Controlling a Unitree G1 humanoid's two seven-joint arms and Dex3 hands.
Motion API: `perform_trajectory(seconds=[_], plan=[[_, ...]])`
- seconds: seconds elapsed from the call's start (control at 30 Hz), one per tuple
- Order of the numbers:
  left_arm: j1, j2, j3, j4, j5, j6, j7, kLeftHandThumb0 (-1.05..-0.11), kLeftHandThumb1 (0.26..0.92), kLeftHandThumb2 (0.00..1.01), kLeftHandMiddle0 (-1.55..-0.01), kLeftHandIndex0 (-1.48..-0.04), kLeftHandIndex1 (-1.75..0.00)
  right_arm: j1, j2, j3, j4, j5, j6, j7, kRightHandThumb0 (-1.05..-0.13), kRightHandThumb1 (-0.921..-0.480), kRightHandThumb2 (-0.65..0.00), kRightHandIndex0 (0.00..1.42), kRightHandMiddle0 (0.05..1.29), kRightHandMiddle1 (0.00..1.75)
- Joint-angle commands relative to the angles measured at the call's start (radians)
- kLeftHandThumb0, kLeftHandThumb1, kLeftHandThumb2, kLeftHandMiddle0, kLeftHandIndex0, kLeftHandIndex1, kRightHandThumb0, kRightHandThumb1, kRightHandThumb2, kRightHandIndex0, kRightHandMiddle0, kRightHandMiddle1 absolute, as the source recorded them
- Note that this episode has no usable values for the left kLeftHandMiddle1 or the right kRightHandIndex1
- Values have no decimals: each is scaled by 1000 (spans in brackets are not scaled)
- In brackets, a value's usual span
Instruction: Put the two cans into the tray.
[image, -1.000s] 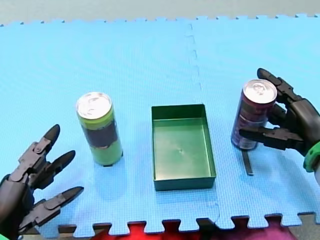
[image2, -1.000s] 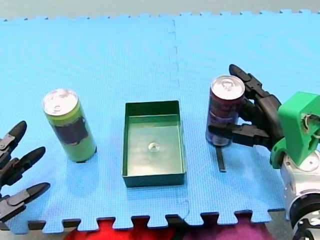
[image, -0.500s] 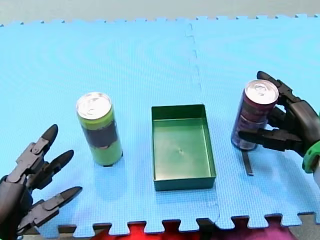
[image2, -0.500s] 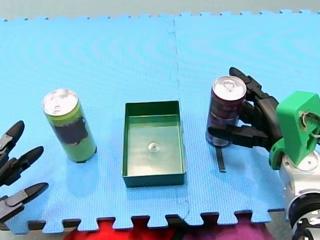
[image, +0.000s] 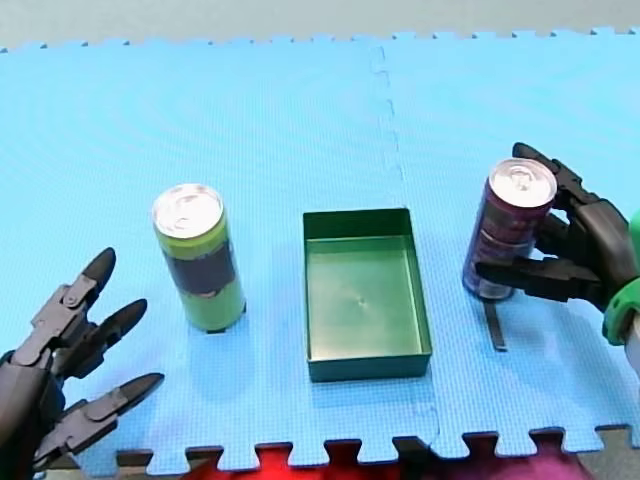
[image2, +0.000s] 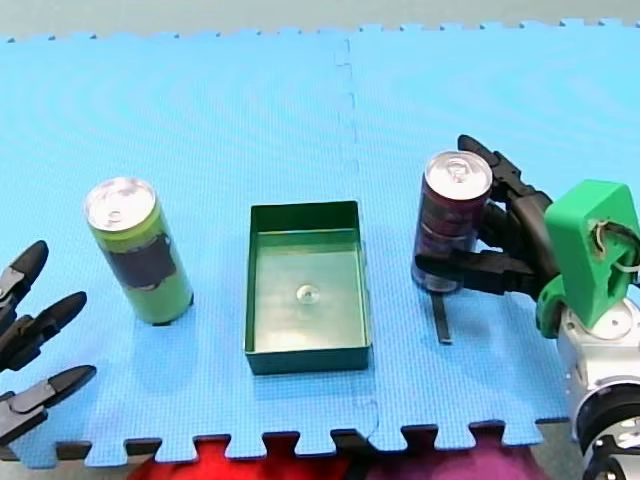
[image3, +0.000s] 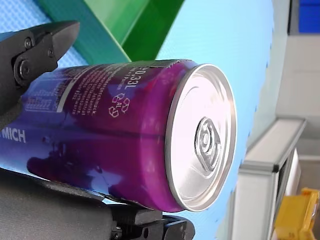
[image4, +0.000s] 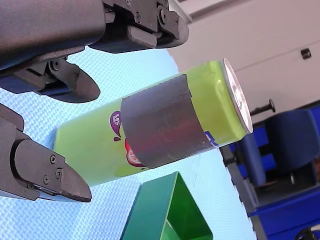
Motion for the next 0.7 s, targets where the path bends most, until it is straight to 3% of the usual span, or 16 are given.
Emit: perform_trajectory(seconds=[0.0, 0.37, 0.67], plan=[[-1, 5, 4, 3, -3, -7, 0, -1048, 847, 2, -503, -241, -1, -8, -6, 1, 3, -3, 5, -5, -800, -621, -2, 270, 137, 0], [5, 6, 2, -13, 3, 2, 7, -1048, 852, 3, -507, -241, 0, -16, -8, 1, 12, -13, 13, -22, -818, -626, -1, 267, 140, 1], [6, 7, 1, -20, 2, 11, 6, -1048, 852, 2, -506, -241, 0, -16, -7, 1, 14, -19, 5, -30, -817, -626, 0, 269, 146, 2]])
